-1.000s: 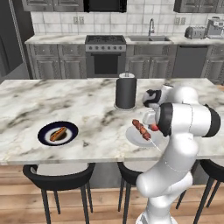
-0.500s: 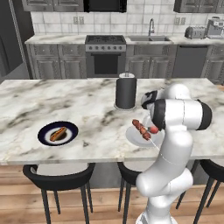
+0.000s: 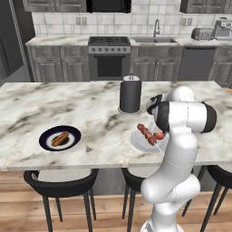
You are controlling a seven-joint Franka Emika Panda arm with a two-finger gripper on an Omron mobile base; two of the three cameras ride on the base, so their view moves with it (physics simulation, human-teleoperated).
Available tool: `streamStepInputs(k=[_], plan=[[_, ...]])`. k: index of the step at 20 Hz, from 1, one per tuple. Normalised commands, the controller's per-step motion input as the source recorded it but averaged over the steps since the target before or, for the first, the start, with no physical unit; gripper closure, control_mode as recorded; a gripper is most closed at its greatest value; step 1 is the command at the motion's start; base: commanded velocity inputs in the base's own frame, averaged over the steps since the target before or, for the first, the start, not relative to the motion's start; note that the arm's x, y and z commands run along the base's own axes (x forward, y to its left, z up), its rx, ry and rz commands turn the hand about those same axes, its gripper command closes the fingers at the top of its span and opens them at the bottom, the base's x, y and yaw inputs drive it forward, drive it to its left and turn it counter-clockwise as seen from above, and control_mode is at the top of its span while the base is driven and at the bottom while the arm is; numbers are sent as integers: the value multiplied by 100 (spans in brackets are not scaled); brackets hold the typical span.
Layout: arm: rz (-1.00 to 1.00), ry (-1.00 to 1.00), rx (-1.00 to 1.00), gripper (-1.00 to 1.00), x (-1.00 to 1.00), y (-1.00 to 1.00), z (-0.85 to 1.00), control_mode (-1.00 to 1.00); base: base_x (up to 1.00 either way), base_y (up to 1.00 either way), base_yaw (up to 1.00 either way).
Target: Pick up the peach and apple from the fridge and place one fruit on each plate on the dining counter.
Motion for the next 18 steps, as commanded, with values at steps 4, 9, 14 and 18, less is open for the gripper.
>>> streamStepInputs(k=[4, 9, 14, 18], plan=[[1, 0, 0, -100, 0, 2, -25, -100, 0, 0, 0], [0, -2, 0, -100, -2, 3, -18, -100, 0, 0, 0], [0, -4, 1, -100, -15, 3, -6, -100, 0, 0, 0], [0, -4, 2, -100, -25, 8, 0, -100, 0, 0, 0]])
